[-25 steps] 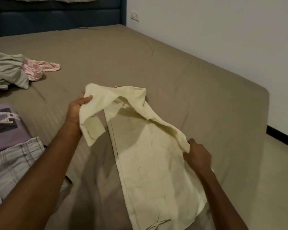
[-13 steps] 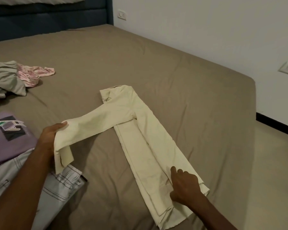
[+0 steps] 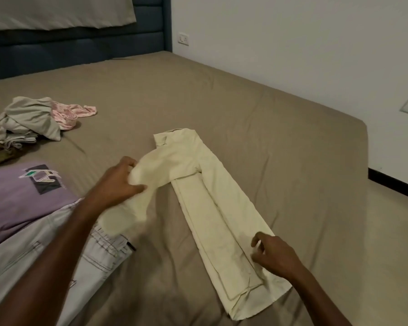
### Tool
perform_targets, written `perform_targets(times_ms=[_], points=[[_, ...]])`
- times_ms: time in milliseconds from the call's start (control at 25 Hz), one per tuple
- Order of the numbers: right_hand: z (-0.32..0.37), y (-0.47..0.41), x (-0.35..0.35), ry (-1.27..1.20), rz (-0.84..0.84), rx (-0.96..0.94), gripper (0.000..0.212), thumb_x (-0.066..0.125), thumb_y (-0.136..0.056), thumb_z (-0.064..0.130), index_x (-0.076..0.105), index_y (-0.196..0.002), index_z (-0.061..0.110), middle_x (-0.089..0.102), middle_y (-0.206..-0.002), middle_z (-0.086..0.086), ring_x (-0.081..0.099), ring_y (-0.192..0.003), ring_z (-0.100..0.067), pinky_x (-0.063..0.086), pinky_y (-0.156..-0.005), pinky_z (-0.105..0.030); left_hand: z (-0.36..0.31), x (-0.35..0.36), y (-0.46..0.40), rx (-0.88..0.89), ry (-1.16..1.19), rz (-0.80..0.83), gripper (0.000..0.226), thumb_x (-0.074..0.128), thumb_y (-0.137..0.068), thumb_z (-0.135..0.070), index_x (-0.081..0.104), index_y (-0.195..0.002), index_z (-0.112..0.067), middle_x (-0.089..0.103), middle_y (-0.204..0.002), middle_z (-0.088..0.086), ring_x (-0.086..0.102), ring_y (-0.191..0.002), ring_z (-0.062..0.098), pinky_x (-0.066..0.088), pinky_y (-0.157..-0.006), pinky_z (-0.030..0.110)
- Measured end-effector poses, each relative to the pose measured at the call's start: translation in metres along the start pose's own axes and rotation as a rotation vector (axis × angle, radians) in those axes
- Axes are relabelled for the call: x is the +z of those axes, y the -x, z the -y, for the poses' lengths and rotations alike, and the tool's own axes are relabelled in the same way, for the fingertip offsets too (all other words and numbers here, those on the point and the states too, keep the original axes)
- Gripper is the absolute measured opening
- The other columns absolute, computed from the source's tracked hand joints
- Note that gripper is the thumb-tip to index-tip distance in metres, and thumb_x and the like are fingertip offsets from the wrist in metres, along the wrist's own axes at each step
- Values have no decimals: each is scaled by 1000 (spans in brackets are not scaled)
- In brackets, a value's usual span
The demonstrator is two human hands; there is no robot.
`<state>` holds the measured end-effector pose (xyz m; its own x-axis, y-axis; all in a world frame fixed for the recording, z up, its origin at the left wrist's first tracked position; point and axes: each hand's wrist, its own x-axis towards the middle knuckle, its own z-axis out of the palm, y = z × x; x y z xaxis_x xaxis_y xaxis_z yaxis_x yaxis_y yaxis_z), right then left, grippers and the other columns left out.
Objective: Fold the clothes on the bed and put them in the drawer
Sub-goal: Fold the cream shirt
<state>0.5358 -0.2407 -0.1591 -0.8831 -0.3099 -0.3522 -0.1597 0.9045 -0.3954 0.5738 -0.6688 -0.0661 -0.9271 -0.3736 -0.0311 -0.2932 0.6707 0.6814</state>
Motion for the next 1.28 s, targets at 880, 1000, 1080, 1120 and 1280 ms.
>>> perform_targets(times_ms=[880, 1000, 1080, 1120, 1280], points=[[-66, -1, -21, -200, 250, 103, 37, 85, -72, -1, 69, -101, 15, 74, -87, -6, 74, -66, -13, 63, -66, -32, 11, 226, 129, 333, -241, 38, 84, 67, -81, -16, 31, -155, -30, 37, -158, -2, 37, -143, 16, 45, -111, 35], [-105, -16, -39, 137, -166, -89, 25, 73, -84, 13, 75, -105, 28, 74, -84, 9, 69, -70, -3, 57, -65, -26, 22, 249, 147, 517, -301, 73, 92, 63, -85, -23, 14, -163, -30, 15, -170, 0, 12, -157, 20, 22, -124, 40], [-129, -33, -38, 317, -321, -338, 42, 66, -93, 24, 63, -134, 34, 72, -121, 5, 68, -104, -12, 55, -82, -28, 19, 250, 144, 548, -298, 93, 89, 60, -93, -46, 7, -163, -35, 9, -171, -2, 5, -158, 18, 16, -125, 40], [-140, -42, -33, 401, -289, -499, 55, 62, -96, 27, 49, -149, 35, 61, -143, -1, 61, -123, -18, 51, -94, -31, 16, 249, 140, 561, -333, 112, 88, 55, -94, -59, 4, -163, -38, 6, -172, -2, 1, -159, 17, 11, -125, 39], [-135, -77, -27, 482, -30, -835, 67, 46, -105, 48, 15, -164, 38, 6, -173, 3, 14, -158, -16, 23, -119, -33, 14, 267, 127, 719, -496, 137, 74, 39, -100, -66, 8, -163, -39, 10, -172, 2, 6, -159, 23, 5, -127, 44]])
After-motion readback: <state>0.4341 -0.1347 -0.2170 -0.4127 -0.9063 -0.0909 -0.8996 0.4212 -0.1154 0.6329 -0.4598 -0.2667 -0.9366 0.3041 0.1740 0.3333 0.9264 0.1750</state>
